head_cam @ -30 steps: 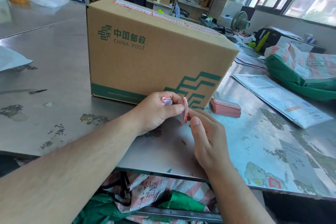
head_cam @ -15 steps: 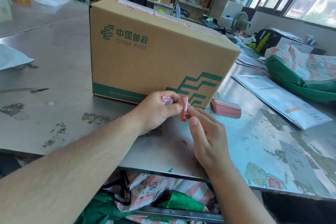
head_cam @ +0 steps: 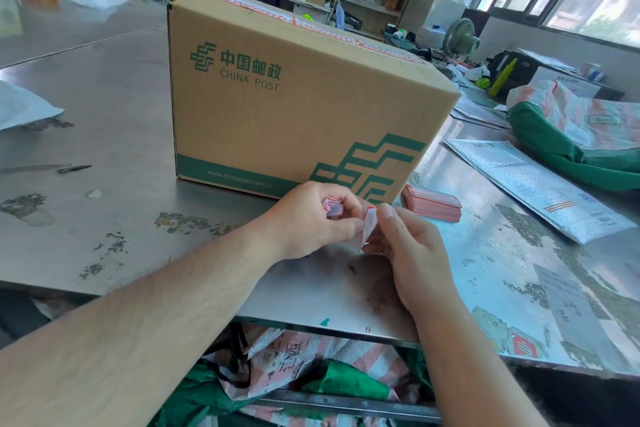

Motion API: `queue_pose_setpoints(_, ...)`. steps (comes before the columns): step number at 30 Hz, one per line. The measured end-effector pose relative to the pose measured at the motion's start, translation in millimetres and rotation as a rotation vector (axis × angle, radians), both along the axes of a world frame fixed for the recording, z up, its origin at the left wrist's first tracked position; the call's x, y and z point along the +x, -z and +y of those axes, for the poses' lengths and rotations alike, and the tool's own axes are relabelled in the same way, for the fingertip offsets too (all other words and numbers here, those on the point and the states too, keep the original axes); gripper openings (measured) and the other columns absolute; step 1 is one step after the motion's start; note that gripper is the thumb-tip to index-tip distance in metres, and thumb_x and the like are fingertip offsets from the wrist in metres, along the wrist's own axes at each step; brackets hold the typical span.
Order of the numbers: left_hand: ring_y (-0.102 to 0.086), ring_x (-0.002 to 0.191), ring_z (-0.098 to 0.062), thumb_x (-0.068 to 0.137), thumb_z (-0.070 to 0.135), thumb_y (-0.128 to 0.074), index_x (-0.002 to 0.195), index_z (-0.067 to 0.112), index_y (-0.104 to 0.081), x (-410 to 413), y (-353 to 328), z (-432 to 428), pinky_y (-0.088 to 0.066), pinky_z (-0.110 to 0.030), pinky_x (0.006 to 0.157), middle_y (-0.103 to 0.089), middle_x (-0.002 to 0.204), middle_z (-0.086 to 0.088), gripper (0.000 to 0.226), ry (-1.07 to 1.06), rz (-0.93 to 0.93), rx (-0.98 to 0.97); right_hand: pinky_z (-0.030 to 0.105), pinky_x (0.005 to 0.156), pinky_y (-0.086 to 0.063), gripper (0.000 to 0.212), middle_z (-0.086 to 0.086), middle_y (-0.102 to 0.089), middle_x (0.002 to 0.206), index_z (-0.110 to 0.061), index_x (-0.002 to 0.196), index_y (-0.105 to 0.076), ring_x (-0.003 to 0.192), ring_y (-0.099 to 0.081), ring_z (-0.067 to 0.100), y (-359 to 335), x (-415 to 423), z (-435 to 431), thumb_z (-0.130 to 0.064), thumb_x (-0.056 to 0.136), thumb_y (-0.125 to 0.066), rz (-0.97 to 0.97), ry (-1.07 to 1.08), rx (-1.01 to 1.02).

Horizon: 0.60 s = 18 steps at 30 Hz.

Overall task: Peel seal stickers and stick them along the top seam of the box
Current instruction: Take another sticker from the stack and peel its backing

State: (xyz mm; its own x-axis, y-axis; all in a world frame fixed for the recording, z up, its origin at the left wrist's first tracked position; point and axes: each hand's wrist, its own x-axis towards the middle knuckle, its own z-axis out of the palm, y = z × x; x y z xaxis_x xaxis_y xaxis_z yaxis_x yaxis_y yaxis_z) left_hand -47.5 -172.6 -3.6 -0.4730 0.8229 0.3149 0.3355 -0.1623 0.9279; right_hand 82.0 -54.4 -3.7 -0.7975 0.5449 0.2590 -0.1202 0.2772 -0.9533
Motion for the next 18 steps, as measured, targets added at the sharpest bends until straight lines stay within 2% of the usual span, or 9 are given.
queue_pose_setpoints(3,-0.064,0.08,-0.003,0.083,0.011,-0.072,0.074,0.011,-0.066,-0.4,-0.4,-0.5,-0.046,-0.017,0.077,-0.073,0.088,0.003,0.011,-0.012,0.001,0.005,0.029,0.067,-0.054,0.03,0.007,-0.074,0.076,-0.011,0.084,-0.079,0.069,-0.065,0.015,-1.4,0.4,-1.1,-0.03,0.097,-0.059,-0.014,0.042,0.021)
queue_pose_setpoints(6,-0.062,0.078,0.001,0.077,0.014,-0.068,0.069,0.014,-0.065,-0.2,-3.4,-2.0,-0.045,-0.014,0.077,-0.07,0.081,0.004,0.009,-0.042,-0.016,0.019,0.029,0.065,-0.054,0.033,0.004,-0.074,0.071,-0.015,0.077,-0.078,0.067,-0.066,0.011,-2.6,0.2,-2.3,-0.015,0.101,-0.056,-0.026,0.118,0.071)
queue_pose_setpoints(8,-0.056,0.066,0.001,0.077,0.012,-0.066,0.067,0.015,-0.06,-1.8,-6.7,-3.6,-0.042,-0.009,0.067,-0.062,0.065,0.013,0.012,-0.057,-0.106,0.064,0.032,0.066,-0.053,0.036,0.001,-0.071,0.065,-0.018,0.067,-0.076,0.065,-0.063,0.013,-2.5,-1.1,-2.2,-0.016,0.099,-0.058,0.001,0.19,0.02)
queue_pose_setpoints(11,-0.036,0.046,-0.005,0.081,0.008,-0.06,0.067,0.014,-0.053,-7.0,-8.6,-4.8,-0.028,-0.017,0.045,-0.043,0.05,0.014,0.017,-0.075,-0.29,0.132,0.034,0.065,-0.05,0.031,0.001,-0.063,0.06,-0.017,0.062,-0.071,0.063,-0.058,0.018,-2.2,-3.2,2.1,-0.029,0.088,-0.06,0.069,0.296,-0.132)
queue_pose_setpoints(13,-0.027,0.046,-0.008,0.077,0.014,-0.057,0.068,0.015,-0.052,-8.5,-8.2,-4.9,-0.021,-0.021,0.044,-0.038,0.05,0.01,0.01,-0.08,-0.323,0.13,0.033,0.064,-0.05,0.03,0.002,-0.061,0.061,-0.017,0.063,-0.07,0.064,-0.057,0.018,-2.1,-2.6,3.3,-0.032,0.086,-0.059,0.086,0.293,-0.142)
queue_pose_setpoints(16,-0.032,0.048,-0.007,0.079,0.027,-0.058,0.073,0.016,-0.056,-4.2,-8.8,-5.4,-0.025,-0.017,0.045,-0.054,0.06,0.007,0.014,-0.034,-0.272,0.102,0.03,0.065,-0.051,0.03,-0.004,-0.066,0.064,-0.023,0.066,-0.074,0.064,-0.06,0.012,-2.2,-0.4,-0.5,-0.025,0.093,-0.06,0.061,0.213,-0.039)
queue_pose_setpoints(18,-0.038,0.05,-0.002,0.082,0.041,-0.062,0.075,0.018,-0.057,-1.4,-9.0,-5.5,-0.03,-0.012,0.049,-0.054,0.061,0.014,0.025,-0.017,-0.218,0.075,0.03,0.066,-0.052,0.037,-0.006,-0.069,0.065,-0.027,0.067,-0.075,0.065,-0.063,0.009,-2.6,0.1,-3.0,-0.017,0.099,-0.058,0.043,0.192,0.026)
